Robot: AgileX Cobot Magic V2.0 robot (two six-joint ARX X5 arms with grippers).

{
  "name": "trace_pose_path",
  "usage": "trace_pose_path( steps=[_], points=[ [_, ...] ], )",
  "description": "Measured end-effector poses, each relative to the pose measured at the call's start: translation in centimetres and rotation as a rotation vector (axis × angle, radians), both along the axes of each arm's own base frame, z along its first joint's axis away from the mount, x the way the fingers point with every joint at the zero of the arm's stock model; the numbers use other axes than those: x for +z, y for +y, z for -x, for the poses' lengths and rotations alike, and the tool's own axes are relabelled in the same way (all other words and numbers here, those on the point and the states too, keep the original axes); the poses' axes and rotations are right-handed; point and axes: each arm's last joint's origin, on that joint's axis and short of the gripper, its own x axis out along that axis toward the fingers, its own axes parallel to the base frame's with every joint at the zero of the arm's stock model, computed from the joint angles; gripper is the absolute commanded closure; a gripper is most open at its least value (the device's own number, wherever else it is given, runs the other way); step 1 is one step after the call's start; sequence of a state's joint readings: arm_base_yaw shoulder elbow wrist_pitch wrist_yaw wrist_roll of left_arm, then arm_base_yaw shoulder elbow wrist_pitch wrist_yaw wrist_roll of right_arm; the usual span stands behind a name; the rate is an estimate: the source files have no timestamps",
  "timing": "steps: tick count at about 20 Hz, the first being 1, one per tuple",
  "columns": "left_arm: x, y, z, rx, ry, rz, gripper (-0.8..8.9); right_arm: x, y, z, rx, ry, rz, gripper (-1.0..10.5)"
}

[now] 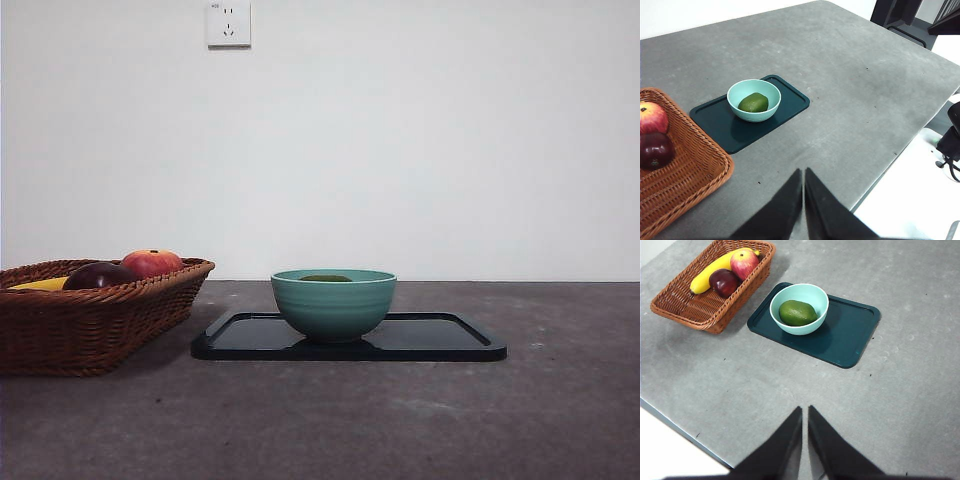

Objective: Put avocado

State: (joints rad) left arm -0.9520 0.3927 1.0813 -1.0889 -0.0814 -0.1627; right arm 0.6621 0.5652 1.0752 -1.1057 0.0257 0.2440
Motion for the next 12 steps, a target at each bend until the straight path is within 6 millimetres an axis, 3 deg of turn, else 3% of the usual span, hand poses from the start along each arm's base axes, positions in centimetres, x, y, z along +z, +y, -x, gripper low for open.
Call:
trace_pose_path(
  steps=[4, 9, 12],
  points=[
    [0.0, 0.1, -0.1, 0.059, 0.000, 0.000, 8.07, 0.0, 0.0, 0.0, 0.000, 0.000, 0.000, 9.3],
    [0.4, 0.5, -0.6, 0.422, -0.071, -0.004, 8.07, 0.0, 0.0, 0.0, 0.000, 0.000, 0.000, 9.3],
    [-0.6, 0.5, -2.4, 0.651, -0.199, -0.066, 8.07, 0.0, 0.0, 0.0, 0.000, 0.000, 0.000, 9.3]
  ],
)
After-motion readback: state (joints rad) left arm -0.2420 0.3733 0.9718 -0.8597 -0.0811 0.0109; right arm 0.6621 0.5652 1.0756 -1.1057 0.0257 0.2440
